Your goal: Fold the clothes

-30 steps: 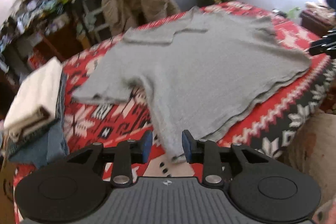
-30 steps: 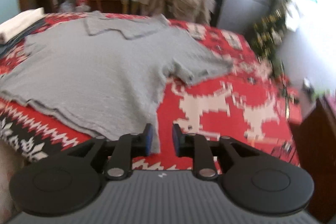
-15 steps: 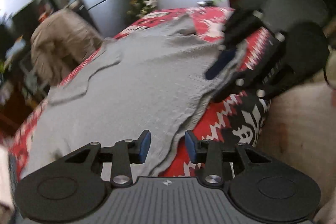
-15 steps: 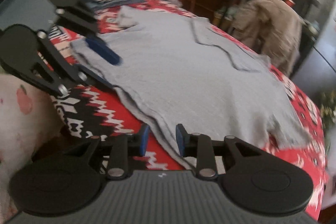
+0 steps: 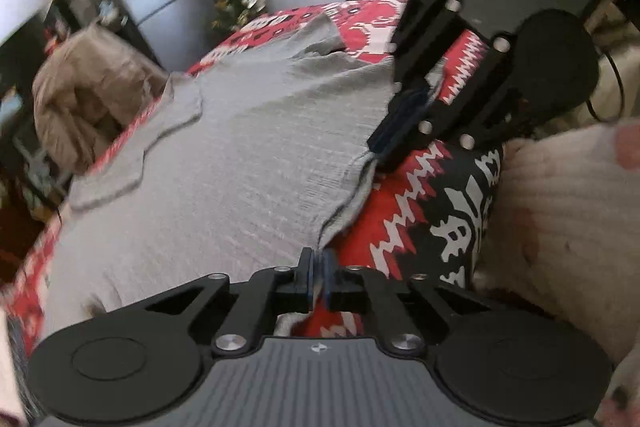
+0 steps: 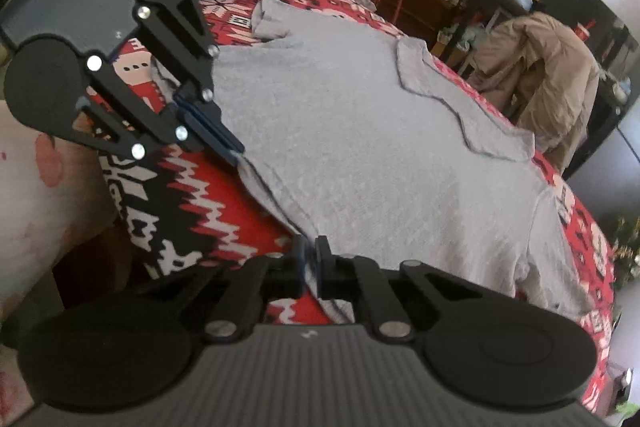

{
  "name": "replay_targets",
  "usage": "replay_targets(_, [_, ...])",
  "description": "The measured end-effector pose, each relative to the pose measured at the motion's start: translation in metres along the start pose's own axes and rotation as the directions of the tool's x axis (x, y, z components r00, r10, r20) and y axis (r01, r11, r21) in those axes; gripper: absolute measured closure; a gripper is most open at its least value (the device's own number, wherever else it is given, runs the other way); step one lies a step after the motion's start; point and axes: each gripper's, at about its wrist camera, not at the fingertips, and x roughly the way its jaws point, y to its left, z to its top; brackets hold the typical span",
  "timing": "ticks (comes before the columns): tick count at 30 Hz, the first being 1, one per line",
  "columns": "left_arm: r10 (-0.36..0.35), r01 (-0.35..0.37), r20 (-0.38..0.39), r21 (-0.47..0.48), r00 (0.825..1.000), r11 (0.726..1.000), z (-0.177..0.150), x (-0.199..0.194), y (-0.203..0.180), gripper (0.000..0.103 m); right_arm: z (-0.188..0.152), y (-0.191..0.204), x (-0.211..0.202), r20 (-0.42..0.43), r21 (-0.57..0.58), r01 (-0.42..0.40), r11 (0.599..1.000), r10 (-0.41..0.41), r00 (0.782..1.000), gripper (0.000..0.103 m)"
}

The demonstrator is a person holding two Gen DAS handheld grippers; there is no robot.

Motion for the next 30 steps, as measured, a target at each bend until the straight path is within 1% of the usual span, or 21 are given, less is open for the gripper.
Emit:
replay_targets(3, [-0.002,0.002,0.004,-0.073,1.0,0.997,-0.003,-0.004,0.001,0.082,-0.005,-0.006,-0.004,0.011,0.086,-0.011,0.996,0.01,1.0,0.083])
replay_targets(4, [0.003,-0.003,0.008,-0.097,1.0,0.995,-0.005,-0.007,0.002,0.078,-0.007,-0.008,-0.006,0.017,0.117,-0.013,0.993,0.011,1.0,0.083])
replay_targets(7, [0.02,-0.017,0.019,-0.163,1.0,0.986,-0.006,-0.014,0.005,0.077,-0.011,-0.019,-0.014,0.04,0.214,-0.01,0.977,0.001,0.999,0.076])
replay_targets(8, [0.025,-0.02,0.023,-0.187,0.999,0.982,-0.007,-0.017,0.006,0.077,-0.012,-0.022,-0.018,0.05,0.244,-0.008,0.97,-0.005,0.999,0.07])
replay_targets(10, [0.034,-0.025,0.036,-0.231,0.999,0.973,-0.007,-0.024,0.008,0.077,-0.014,-0.029,-0.027,0.065,0.304,-0.001,0.953,-0.02,0.998,0.064])
replay_targets(12, [0.05,-0.035,0.051,-0.264,0.997,0.964,-0.007,-0.032,0.01,0.073,-0.016,-0.037,-0.035,0.079,0.367,0.004,0.93,-0.035,0.996,0.053])
replay_targets(13, [0.061,-0.043,0.057,-0.279,0.996,0.959,-0.006,-0.035,0.012,0.069,-0.017,-0.04,-0.039,0.087,0.395,0.005,0.919,-0.043,0.995,0.05])
replay_targets(14, [0.073,-0.051,0.061,-0.298,0.996,0.953,-0.006,-0.037,0.015,0.066,-0.017,-0.044,-0.043,0.096,0.423,0.008,0.906,-0.054,0.994,0.042])
replay_targets(15, [0.084,-0.06,0.062,-0.32,0.995,0.945,-0.007,-0.04,0.017,0.066,-0.018,-0.048,-0.047,0.108,0.449,0.011,0.893,-0.066,0.992,0.032])
replay_targets(16, [0.096,-0.069,0.063,-0.342,0.993,0.937,-0.007,-0.043,0.02,0.064,-0.019,-0.051,-0.051,0.12,0.47,0.01,0.883,-0.075,0.99,0.028])
replay_targets(17, [0.105,-0.076,0.061,-0.371,0.993,0.926,-0.008,-0.045,0.025,0.061,-0.021,-0.055,-0.056,0.132,0.491,0.01,0.871,-0.085,0.988,0.02])
replay_targets(20, [0.129,-0.094,0.045,-0.463,0.991,0.882,-0.013,-0.051,0.042,0.06,-0.024,-0.064,-0.068,0.158,0.548,0.012,0.836,-0.118,0.98,0.012])
replay_targets(22, [0.156,-0.12,0.027,-0.517,0.987,0.848,-0.016,-0.056,0.053,0.057,-0.025,-0.07,-0.072,0.14,0.574,0.041,0.818,-0.147,0.979,0.007])
replay_targets(24, [0.195,-0.159,0.007,-0.55,0.981,0.82,-0.019,-0.061,0.062,0.052,-0.026,-0.075,-0.073,0.114,0.582,0.077,0.81,-0.176,0.978,0.001])
replay_targets(25, [0.217,-0.183,-0.007,-0.564,0.976,0.805,-0.021,-0.062,0.066,0.047,-0.026,-0.077,-0.074,0.101,0.581,0.097,0.808,-0.19,0.977,0.001])
replay_targets(26, [0.244,-0.213,-0.024,-0.579,0.969,0.787,-0.023,-0.064,0.071,0.04,-0.026,-0.079,-0.074,0.087,0.579,0.12,0.806,-0.207,0.975,0.001])
replay_targets(27, [0.274,-0.245,-0.043,-0.595,0.961,0.766,-0.025,-0.066,0.076,0.036,-0.026,-0.082,-0.073,0.071,0.575,0.146,0.805,-0.227,0.971,0.001])
replay_targets(28, [0.298,-0.27,-0.058,-0.606,0.953,0.748,-0.028,-0.068,0.081,0.029,-0.026,-0.085,-0.073,0.055,0.57,0.172,0.803,-0.246,0.968,0.001])
replay_targets(29, [0.318,-0.291,-0.07,-0.616,0.946,0.732,-0.031,-0.071,0.087,0.021,-0.026,-0.089,-0.073,0.043,0.572,0.195,0.797,-0.266,0.963,0.001])
replay_targets(30, [0.322,-0.293,-0.072,-0.632,0.944,0.718,-0.034,-0.073,0.095,0.018,-0.028,-0.095,-0.074,0.039,0.585,0.202,0.786,-0.276,0.96,0.001])
